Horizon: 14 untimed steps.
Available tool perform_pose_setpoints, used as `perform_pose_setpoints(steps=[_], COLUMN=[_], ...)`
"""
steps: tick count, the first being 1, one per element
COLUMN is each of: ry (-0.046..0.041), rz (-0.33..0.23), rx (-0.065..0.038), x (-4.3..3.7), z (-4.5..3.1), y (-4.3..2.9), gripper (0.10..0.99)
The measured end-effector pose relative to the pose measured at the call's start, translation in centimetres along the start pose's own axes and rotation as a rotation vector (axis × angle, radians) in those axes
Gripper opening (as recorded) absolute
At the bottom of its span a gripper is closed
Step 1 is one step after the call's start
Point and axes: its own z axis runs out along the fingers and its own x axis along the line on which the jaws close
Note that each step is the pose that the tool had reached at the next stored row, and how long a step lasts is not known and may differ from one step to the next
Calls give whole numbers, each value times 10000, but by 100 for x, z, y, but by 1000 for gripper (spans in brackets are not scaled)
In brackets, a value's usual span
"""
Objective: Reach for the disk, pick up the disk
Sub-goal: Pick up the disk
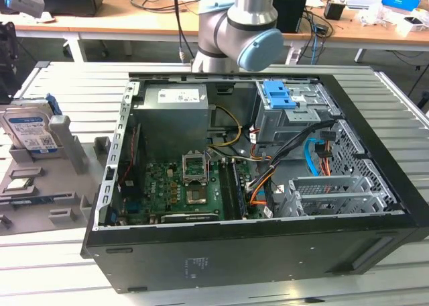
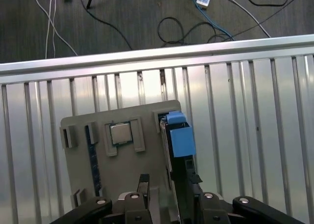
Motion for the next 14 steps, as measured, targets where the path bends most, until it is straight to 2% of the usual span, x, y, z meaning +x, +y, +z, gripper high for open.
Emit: perform_pose_setpoints(steps=[6,12,14], ry=[1,0,4], rz=[0,-7,-66], rx=[-1,0,-2], x=[-32,-49,-70], z=[36,143,166], y=[43,45,74], gripper=[420,420,420])
